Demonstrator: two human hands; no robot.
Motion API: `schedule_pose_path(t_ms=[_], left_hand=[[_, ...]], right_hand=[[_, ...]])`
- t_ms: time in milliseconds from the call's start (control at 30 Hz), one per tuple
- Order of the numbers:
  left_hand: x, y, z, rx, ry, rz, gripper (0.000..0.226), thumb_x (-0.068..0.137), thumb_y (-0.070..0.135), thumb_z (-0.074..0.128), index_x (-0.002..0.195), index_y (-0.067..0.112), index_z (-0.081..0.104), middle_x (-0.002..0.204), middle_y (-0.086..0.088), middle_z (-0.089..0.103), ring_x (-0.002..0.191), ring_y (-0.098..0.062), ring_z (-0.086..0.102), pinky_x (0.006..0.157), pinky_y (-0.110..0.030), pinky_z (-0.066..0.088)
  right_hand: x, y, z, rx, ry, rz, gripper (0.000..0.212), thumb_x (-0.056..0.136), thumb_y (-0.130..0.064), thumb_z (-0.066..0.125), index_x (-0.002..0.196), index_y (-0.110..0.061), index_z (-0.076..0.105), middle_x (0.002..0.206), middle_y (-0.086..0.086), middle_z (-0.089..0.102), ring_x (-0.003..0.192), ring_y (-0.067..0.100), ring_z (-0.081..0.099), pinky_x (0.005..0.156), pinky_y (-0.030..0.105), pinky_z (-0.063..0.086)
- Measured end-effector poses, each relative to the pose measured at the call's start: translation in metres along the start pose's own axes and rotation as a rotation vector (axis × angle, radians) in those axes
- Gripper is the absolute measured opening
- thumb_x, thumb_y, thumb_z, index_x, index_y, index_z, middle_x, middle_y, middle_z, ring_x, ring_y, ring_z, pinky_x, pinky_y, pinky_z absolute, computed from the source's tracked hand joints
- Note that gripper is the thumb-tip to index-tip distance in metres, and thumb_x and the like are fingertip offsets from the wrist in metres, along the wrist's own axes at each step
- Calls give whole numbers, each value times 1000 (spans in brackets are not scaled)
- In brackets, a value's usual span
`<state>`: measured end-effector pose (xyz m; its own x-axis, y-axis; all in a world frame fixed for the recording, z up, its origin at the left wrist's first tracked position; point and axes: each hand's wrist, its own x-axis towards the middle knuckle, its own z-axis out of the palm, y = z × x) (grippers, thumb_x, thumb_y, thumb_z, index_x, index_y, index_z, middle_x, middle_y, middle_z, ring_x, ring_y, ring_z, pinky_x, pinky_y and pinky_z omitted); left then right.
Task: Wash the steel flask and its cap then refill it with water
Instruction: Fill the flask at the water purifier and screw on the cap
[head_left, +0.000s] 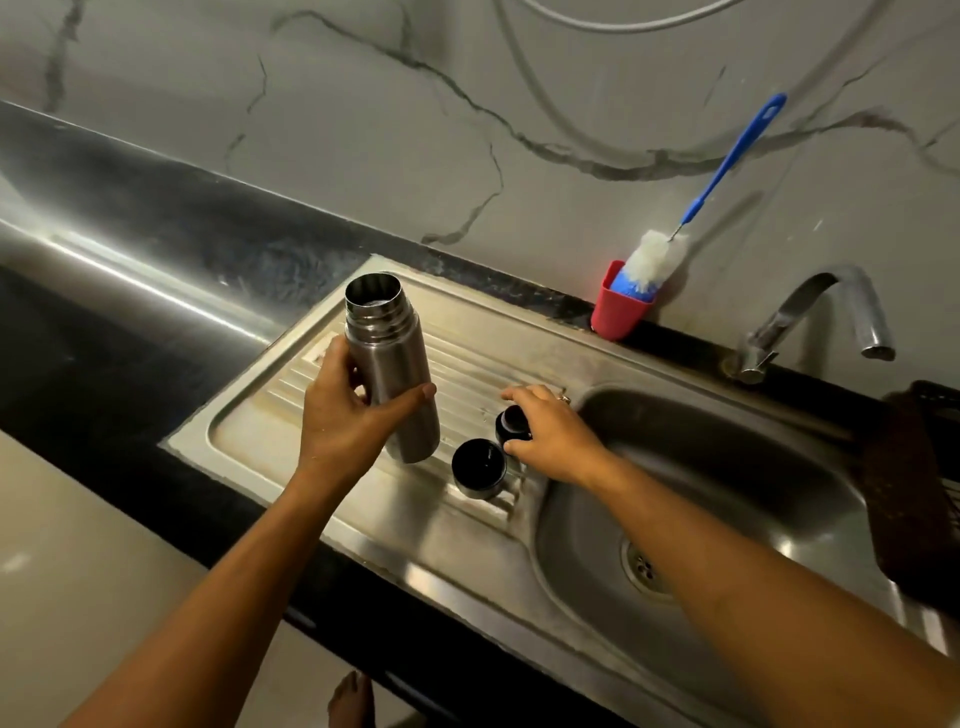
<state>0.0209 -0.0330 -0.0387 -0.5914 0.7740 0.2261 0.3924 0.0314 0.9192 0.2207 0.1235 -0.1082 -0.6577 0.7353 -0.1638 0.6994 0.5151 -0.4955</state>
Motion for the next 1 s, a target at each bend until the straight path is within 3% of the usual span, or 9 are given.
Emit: schedule_pose_path(t_ms=[167, 267, 400, 500, 600, 733, 800, 933, 1000], left_hand=[[6, -2, 1, 6, -13, 11, 69, 73, 24, 92, 131, 24, 55, 118, 6, 67, 104, -3, 62, 81, -15, 49], [7, 5, 0, -5, -17, 32, 71, 73, 25, 92, 133, 23, 55, 121, 5, 66, 107, -4, 63, 82, -15, 51], [9, 29, 1, -27, -31, 92, 73, 73, 27, 91, 135, 22, 52, 124, 4, 66, 114, -12, 64, 92, -30, 56], [8, 58, 8, -69, -49, 148, 74, 67, 44, 89, 130, 29, 53, 120, 5, 68, 111, -14, 66, 91, -35, 57], [4, 89, 25, -109, -86, 206, 67, 61, 48, 83, 121, 42, 55, 109, 14, 68, 104, -10, 67, 87, -36, 58], [-7, 125, 65, -184, -166, 251, 63, 59, 45, 83, 116, 43, 57, 104, 13, 70, 97, -8, 69, 85, -35, 59], [-15, 137, 89, -232, -208, 259, 63, 61, 38, 88, 116, 40, 58, 103, 13, 71, 96, -9, 70, 83, -31, 59], [-34, 145, 131, -285, -321, 263, 62, 72, 20, 94, 119, 37, 58, 107, 12, 72, 99, -11, 71, 82, -26, 58], [-43, 142, 146, -283, -385, 254, 63, 73, 19, 94, 122, 35, 58, 108, 11, 72, 100, -10, 71, 82, -26, 58]], right_hand=[[5, 4, 11, -32, 8, -8, 60, 84, -20, 75, 140, -26, 53, 142, 1, 55, 130, 25, 52, 106, 36, 45], [4, 4, 2, 77, 69, 9, 57, 79, -23, 82, 131, -23, 59, 134, 3, 60, 123, 23, 57, 102, 33, 48], [-6, -8, -43, 260, 172, -11, 54, 75, -20, 89, 122, -23, 61, 123, 1, 61, 112, 19, 60, 89, 23, 48], [-25, -25, -95, 384, 258, -53, 59, 73, -20, 92, 122, -23, 58, 117, -5, 63, 106, 13, 62, 83, 16, 48], [-54, -40, -152, 508, 348, -95, 63, 73, -22, 93, 123, -20, 55, 120, -4, 64, 109, 13, 64, 93, 27, 56], [-108, -49, -221, 587, 490, -164, 58, 75, -26, 91, 121, -23, 57, 118, -9, 67, 106, 5, 66, 85, 19, 57], [-133, -48, -247, 595, 542, -199, 55, 76, -21, 90, 122, -22, 59, 117, -6, 69, 106, 9, 69, 85, 25, 60], [-176, -41, -283, 588, 518, -231, 51, 79, -7, 86, 124, -18, 65, 123, 5, 66, 106, 21, 71, 81, 41, 65], [-194, -39, -294, 507, 479, -229, 53, 79, -8, 87, 126, -21, 66, 125, 3, 64, 103, 21, 72, 80, 41, 65]])
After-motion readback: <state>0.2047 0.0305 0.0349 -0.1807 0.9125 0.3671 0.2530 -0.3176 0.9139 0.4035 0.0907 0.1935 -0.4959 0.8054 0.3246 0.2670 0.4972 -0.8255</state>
